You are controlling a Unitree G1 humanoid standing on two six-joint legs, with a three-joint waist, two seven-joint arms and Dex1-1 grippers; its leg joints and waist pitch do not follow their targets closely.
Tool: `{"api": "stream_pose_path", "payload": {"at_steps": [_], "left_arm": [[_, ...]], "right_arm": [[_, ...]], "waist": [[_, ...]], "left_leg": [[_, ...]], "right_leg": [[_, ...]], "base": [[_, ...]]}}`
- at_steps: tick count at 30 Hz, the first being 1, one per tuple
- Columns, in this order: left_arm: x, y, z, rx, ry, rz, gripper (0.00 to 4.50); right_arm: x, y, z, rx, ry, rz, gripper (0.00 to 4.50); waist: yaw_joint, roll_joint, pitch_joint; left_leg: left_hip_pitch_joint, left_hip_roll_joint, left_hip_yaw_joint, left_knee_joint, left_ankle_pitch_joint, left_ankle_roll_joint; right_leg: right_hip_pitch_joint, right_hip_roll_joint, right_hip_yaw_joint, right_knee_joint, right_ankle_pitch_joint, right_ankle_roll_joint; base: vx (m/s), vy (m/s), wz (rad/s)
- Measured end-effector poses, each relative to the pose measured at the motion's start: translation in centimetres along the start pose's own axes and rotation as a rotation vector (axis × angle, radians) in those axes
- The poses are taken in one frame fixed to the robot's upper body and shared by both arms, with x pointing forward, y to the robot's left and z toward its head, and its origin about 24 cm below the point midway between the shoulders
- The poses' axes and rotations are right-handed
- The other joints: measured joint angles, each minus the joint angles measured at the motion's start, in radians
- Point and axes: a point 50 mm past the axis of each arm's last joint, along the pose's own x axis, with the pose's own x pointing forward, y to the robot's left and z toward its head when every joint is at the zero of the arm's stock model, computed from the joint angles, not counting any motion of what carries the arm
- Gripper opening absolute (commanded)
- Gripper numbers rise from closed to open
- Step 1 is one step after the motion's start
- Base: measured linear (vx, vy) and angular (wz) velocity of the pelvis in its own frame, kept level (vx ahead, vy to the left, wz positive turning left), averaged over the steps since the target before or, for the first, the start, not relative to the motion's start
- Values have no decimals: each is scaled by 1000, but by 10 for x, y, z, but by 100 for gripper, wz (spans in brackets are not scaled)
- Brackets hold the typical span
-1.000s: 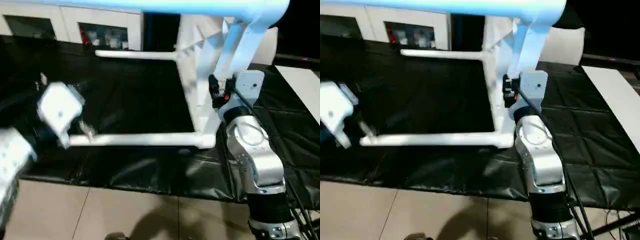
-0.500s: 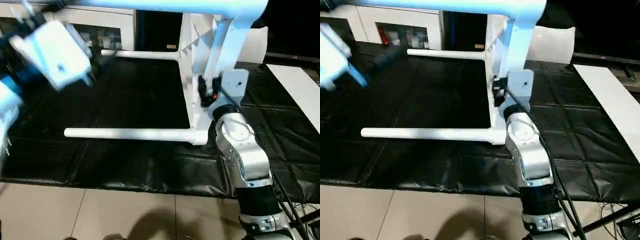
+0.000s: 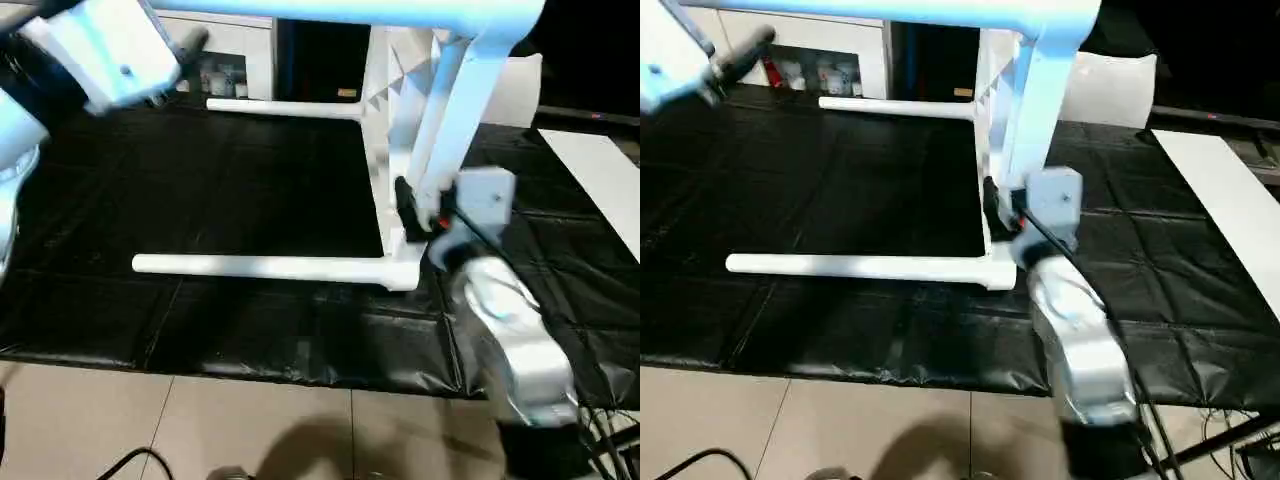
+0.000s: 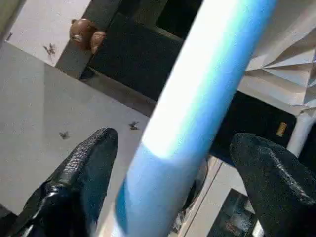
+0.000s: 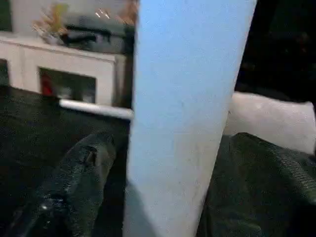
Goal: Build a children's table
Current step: Flip table
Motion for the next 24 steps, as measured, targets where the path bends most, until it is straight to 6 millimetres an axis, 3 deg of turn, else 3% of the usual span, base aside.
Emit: {"api": "stream_pose_path", "payload": {"at_steps": [7,16,21,24], "left_arm": [[10,2,-6,6,-5,10,331],[14,3,-10,-15,9,15,263],[17,2,-12,-35,32,-9,244],[19,1,-14,-83,53,-31,241]], "right_arm": [[-18,-1,2,-15,-11,102,435],[-18,5,3,-17,-11,154,435],[-18,7,2,-14,-6,164,435],[-18,7,2,-13,-6,166,435]], "waist": [[9,4,0],[5,6,0],[14,8,1],[16,15,-1]], "left_leg": [[2,0,0,0,-1,1],[3,0,-1,0,-1,1],[3,0,-1,0,-1,1],[3,0,-1,0,-1,1]], "right_leg": [[1,0,0,0,0,-1],[1,0,0,0,1,-2],[1,0,0,0,2,-2],[2,0,0,0,2,-2]], "base": [[0,0,0],[0,0,0],[0,0,0],[0,0,0]]}}
